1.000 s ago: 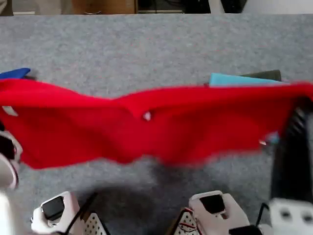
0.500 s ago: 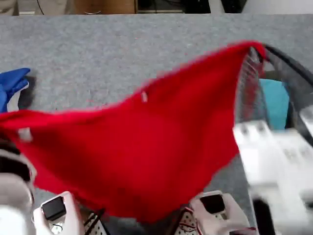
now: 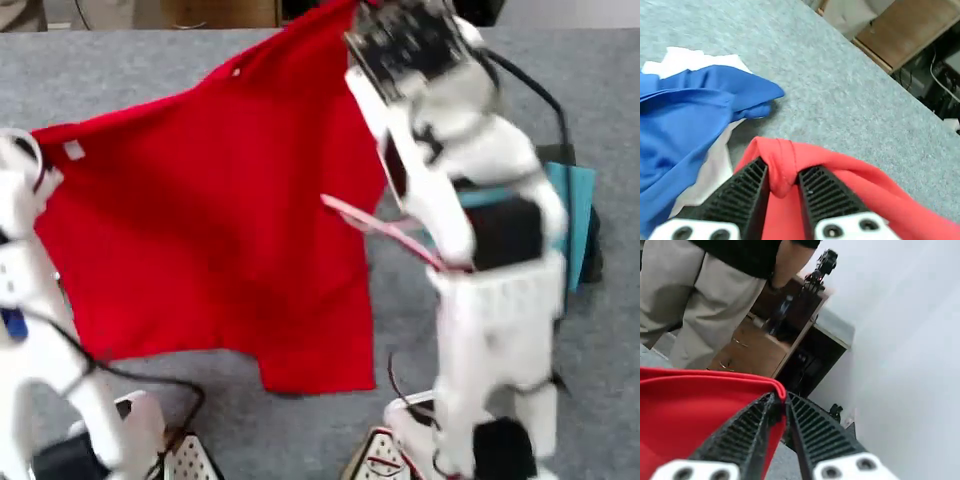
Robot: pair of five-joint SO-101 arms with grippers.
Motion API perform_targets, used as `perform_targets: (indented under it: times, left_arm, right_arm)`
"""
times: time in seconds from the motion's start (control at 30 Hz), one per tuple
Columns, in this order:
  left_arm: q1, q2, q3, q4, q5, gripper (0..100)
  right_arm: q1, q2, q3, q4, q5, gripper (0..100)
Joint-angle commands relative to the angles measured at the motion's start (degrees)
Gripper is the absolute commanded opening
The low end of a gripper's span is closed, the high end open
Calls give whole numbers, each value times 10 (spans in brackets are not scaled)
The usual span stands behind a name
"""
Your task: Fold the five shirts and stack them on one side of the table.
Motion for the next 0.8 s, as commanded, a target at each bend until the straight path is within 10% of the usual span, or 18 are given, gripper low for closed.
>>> perform_targets:
  times: [0.0,0.77]
  left_arm:
    - [14,94,-137,-16,0,18]
    - [1,360,-347,189,-105,18]
  right_arm:
    - [-2,87,-48,-40,-5,1]
    - [-63,322,-454,531,51,1]
